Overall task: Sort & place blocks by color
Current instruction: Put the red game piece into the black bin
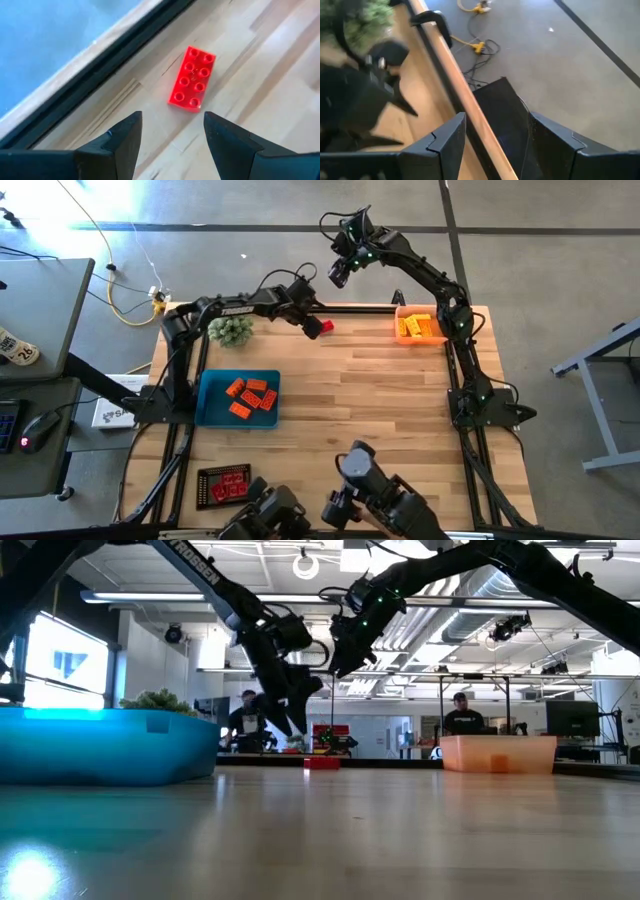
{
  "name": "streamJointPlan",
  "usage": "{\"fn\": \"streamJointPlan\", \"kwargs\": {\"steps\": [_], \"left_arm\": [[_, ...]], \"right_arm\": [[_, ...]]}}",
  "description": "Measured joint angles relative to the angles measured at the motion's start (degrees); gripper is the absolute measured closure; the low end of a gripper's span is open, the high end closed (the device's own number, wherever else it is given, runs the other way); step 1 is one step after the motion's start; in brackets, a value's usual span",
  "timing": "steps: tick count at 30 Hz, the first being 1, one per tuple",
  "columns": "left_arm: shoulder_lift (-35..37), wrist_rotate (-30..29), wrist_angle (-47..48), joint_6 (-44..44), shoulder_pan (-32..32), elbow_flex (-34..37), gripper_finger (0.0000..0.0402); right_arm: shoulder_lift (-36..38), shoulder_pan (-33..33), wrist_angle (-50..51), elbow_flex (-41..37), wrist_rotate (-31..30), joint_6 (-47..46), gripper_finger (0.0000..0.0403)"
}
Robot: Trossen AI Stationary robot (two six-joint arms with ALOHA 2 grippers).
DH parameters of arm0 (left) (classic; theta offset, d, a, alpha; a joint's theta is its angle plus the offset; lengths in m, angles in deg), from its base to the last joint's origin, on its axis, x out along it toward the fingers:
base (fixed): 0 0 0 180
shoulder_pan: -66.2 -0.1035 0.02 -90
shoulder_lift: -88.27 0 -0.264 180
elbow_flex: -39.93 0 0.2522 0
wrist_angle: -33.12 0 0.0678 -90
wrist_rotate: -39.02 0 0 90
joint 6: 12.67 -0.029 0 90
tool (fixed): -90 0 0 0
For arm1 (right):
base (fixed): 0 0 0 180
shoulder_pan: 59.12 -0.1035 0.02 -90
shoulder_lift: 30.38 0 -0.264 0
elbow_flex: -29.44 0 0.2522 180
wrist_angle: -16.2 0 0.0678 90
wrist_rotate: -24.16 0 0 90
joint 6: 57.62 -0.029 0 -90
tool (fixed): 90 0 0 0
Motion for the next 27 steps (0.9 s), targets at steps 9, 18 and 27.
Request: {"fn": "streamJointPlan", "kwargs": {"steps": [9, 18, 27], "left_arm": [[10.06, -0.3, 5.08, -0.88, -0.02, 0.0, 0.0202], [21.49, -4.29, 8.47, -3.02, -0.98, 0.0, 0.0202], [26.87, -7.88, 8.44, -3.04, -3.32, 0.0, 0.0202]], "right_arm": [[-4.28, -0.87, 0.9, 0.0, 7.2, 15.06, 0.0203], [-10.12, -3.72, 4.38, -0.02, 6.41, 30.0, 0.0203], [-13.54, -6.31, 7.59, -0.02, 3.8, 40.62, 0.0203]]}}
